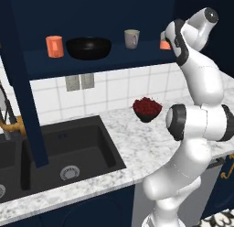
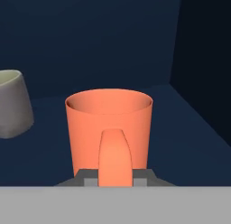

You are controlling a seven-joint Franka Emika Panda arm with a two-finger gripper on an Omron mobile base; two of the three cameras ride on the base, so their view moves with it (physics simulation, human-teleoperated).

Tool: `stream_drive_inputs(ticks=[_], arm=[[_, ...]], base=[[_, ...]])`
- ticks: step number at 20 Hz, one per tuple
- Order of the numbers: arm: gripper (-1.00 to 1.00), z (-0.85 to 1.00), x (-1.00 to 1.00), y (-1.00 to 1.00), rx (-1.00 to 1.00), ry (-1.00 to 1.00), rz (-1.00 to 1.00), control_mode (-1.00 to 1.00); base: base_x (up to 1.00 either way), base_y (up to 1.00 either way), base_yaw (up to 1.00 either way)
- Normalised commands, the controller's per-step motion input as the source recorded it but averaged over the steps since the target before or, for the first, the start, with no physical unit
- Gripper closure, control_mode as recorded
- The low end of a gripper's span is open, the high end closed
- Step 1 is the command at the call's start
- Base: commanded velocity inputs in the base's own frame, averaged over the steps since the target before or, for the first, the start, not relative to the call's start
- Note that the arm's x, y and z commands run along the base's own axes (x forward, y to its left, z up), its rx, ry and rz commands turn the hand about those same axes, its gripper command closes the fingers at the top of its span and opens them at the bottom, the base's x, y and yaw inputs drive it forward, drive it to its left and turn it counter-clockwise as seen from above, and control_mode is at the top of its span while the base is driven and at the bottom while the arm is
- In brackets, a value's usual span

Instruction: Gather all objects into one cabinet and sort the glasses and bowls to opposite sides.

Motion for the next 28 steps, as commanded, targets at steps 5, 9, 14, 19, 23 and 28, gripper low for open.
stream_drive_inputs(ticks=[5,9,14,19,23,28], arm=[[1.0,-0.07,0.61,-0.02,0.0,0.0,0.0,-1.0],[1.0,-0.18,0.72,0.0,0.0,0.0,0.0,-1.0],[1.0,-0.22,0.69,0.0,0.01,0.0,0.0,-1.0],[1.0,-0.34,0.21,-0.02,0.0,-0.01,0.0,-1.0],[1.0,-0.27,0.21,0.0,0.0,-0.03,0.0,-1.0],[-1.0,-0.3,0.11,0.0,0.0,-0.09,0.0,-1.0]], base=[[0.0,0.0,0.0],[0.0,0.0,0.0],[0.0,0.0,0.0],[0.0,0.0,0.0],[0.0,0.0,0.0],[0.0,0.0,0.0]])
